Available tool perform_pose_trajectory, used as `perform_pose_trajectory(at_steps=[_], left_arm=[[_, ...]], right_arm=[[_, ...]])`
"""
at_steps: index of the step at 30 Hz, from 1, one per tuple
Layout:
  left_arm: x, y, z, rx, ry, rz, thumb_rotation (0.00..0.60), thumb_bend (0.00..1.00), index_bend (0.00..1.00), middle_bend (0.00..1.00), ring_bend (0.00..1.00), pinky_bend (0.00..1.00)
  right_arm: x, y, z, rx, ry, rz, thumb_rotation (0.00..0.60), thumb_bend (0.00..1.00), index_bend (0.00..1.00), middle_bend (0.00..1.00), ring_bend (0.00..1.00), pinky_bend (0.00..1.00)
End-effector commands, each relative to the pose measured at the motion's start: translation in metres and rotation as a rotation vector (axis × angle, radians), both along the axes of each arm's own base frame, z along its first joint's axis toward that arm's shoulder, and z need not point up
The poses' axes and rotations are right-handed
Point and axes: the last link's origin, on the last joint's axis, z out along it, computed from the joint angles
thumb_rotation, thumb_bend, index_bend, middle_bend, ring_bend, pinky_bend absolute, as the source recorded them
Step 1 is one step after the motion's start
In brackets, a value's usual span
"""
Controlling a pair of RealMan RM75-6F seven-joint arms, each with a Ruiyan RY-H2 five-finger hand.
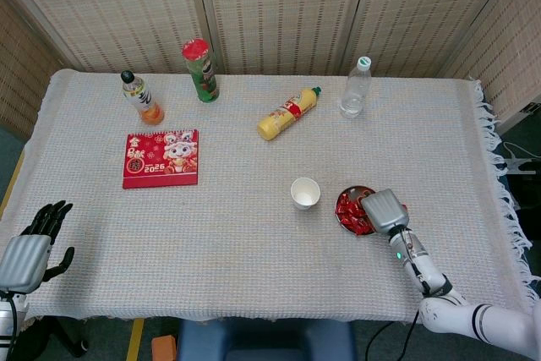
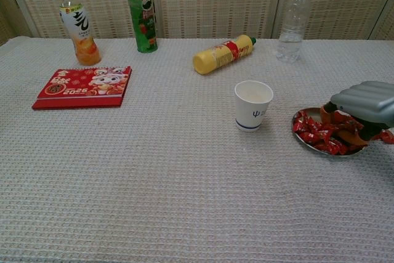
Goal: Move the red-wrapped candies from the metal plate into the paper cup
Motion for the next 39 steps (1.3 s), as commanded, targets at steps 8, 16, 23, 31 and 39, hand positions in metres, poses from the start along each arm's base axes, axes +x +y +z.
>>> perform_pose_trajectory(at_steps=[8,16,23,31,39], left_arm=[[0.000,0.000,0.000,-0.002,0.000,0.002,0.600,0.43,0.00,0.00,0.00,0.34],[0.000,0.000,0.000,-0.005,0.002,0.002,0.600,0.43,0.00,0.00,0.00,0.34],[0.000,0.000,0.000,-0.006,0.002,0.004,0.600,0.43,0.00,0.00,0.00,0.34],[0.000,0.000,0.000,-0.006,0.002,0.006,0.600,0.43,0.00,0.00,0.00,0.34],[-0.001,0.000,0.001,-0.004,0.002,0.009,0.600,0.43,0.00,0.00,0.00,0.34]], right_arm=[[0.005,0.003,0.003,-0.005,0.058,0.029,0.600,0.49,0.47,0.40,0.73,1.00],[0.006,0.008,0.005,-0.004,0.117,0.050,0.600,0.49,0.49,0.43,0.74,1.00],[0.008,0.010,0.005,-0.007,0.125,0.047,0.600,0.49,0.49,0.45,0.75,1.00],[0.006,0.013,0.001,0.003,0.133,0.041,0.600,0.49,0.54,0.51,0.78,1.00],[0.003,0.013,-0.005,0.002,0.134,0.034,0.600,0.49,0.72,0.70,0.84,1.00]])
